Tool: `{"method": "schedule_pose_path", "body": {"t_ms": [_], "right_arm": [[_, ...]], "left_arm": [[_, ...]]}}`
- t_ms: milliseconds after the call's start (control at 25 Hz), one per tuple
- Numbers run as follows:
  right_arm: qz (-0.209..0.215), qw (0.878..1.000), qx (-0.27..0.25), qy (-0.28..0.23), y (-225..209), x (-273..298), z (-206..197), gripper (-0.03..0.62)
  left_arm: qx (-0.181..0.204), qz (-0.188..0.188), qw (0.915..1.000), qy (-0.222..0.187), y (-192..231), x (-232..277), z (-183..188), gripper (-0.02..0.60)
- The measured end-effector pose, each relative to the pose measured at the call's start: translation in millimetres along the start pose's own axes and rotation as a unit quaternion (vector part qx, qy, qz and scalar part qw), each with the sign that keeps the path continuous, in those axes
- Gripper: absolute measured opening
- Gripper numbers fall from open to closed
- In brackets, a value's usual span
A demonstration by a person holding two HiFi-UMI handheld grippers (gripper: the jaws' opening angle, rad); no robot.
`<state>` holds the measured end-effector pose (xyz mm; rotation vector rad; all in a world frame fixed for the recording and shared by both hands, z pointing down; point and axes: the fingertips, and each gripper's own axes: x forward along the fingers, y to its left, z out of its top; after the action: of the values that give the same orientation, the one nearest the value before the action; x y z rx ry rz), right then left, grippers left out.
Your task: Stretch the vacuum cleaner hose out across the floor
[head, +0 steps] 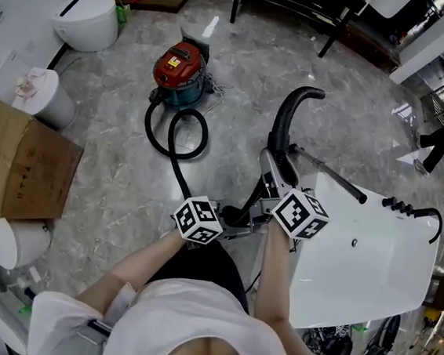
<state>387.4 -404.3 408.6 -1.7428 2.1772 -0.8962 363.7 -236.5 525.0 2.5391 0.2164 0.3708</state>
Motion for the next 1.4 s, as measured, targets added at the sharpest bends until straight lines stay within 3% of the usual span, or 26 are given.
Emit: {"method": "schedule_pose_path", "body": {"t_ms": [600, 1400], "right_arm": [[-0.001, 1.0, 0.022, 0.011, 37.4, -9.6, -38.2, 0.209], [0.017, 1.0, -0.005, 0.017, 170.9, -98.1, -135.8, 0.21]], "left_arm": [[-0.007, 0.0, 1.0, 0.005, -28.3, -41.3, -30.3, 0.165], [0.025, 0.013, 0.9996, 0.001, -150.3, -134.0, -123.8, 0.165]]}}
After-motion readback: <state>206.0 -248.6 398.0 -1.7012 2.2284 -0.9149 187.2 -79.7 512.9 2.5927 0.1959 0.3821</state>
